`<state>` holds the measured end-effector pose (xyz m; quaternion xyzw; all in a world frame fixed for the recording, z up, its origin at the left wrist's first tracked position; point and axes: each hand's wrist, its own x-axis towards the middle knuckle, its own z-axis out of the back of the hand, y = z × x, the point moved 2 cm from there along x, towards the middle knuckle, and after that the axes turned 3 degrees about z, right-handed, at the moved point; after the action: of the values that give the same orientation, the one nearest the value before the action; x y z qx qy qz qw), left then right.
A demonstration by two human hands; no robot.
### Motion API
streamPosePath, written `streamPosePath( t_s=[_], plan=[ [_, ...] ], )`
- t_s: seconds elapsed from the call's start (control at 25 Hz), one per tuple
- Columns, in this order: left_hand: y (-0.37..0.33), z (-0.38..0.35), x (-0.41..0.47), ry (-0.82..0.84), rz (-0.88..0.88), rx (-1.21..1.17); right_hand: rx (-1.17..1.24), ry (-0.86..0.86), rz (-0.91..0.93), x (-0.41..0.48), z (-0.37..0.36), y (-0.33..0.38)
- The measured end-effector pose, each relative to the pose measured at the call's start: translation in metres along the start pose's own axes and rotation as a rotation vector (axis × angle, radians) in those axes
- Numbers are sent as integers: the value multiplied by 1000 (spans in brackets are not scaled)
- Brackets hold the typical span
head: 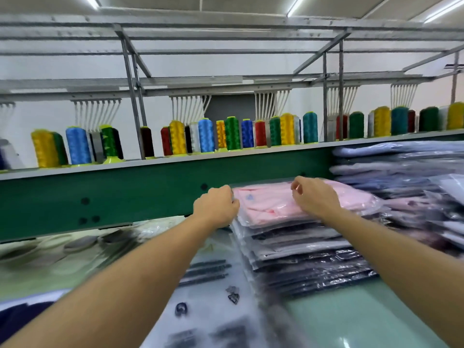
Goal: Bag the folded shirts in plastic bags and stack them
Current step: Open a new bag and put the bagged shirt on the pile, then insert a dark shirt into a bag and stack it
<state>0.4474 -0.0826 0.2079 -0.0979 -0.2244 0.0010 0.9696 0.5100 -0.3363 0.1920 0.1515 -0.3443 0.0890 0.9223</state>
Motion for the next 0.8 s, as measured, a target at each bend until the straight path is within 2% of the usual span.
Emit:
streamPosePath(
  t_s=[0.24, 0.44, 0.68, 0.8],
  plan=[
    [6, 46, -77, -119, -61, -3, 228, -58, 237, -64, 25, 103],
    [11, 58, -147, -140, -56, -85, 377, 21, 350, -120, 37, 180],
    [33, 45, -212, -28, 14, -100, 454, 127, 444, -194, 18, 207],
    [48, 17, -238, 85, 65, -106, 465, 270, 424, -225, -2, 204]
  ],
)
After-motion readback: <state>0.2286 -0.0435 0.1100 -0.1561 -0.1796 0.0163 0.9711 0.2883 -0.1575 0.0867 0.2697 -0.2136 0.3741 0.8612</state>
